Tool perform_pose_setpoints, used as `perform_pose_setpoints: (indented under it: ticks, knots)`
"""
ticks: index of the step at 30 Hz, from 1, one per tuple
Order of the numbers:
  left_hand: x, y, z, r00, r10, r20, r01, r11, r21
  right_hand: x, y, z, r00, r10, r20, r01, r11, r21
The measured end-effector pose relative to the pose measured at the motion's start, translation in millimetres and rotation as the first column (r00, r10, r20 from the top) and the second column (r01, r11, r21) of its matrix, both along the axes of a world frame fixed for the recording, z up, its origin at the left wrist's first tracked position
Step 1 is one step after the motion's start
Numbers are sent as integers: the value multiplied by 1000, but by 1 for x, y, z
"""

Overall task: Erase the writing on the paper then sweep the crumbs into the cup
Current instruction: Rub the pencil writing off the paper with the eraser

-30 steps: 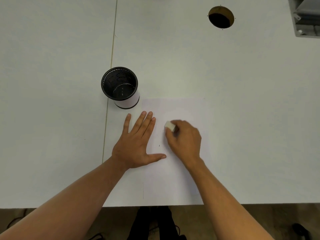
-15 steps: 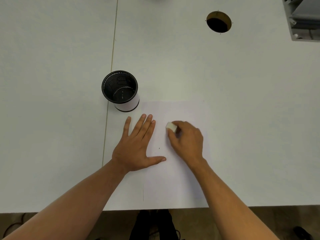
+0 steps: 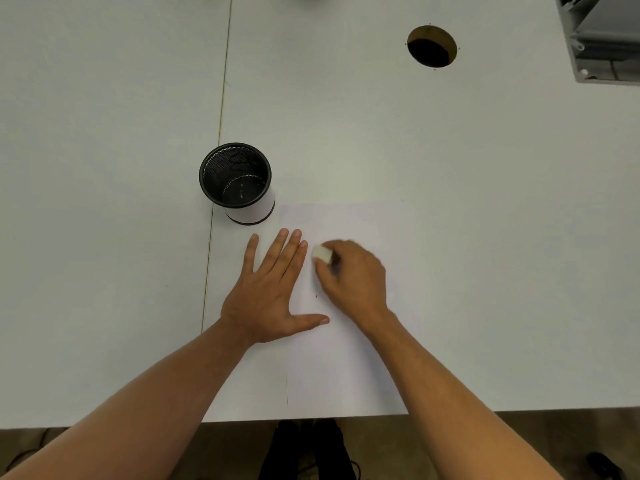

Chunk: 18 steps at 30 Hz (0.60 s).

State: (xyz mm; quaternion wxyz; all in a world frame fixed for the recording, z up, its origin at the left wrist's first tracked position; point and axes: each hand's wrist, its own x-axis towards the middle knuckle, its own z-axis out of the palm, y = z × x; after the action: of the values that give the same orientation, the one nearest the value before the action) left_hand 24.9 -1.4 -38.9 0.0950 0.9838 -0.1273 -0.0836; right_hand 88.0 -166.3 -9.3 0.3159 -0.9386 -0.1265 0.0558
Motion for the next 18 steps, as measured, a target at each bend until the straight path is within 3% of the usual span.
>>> perform_pose_setpoints:
  ticks: [6, 11, 18]
  knots:
    - [0, 0, 0, 1000, 6, -9, -6, 1000, 14, 14, 6, 3, 996, -79, 37, 80, 996, -27]
    - [-1, 0, 2, 1000, -7, 0, 7, 1000, -5, -30, -1, 2, 993, 96, 63, -92, 994, -62]
    - [1, 0, 1, 1000, 3, -17, -3, 999, 38, 28, 11, 4, 997, -2, 72, 10, 994, -106]
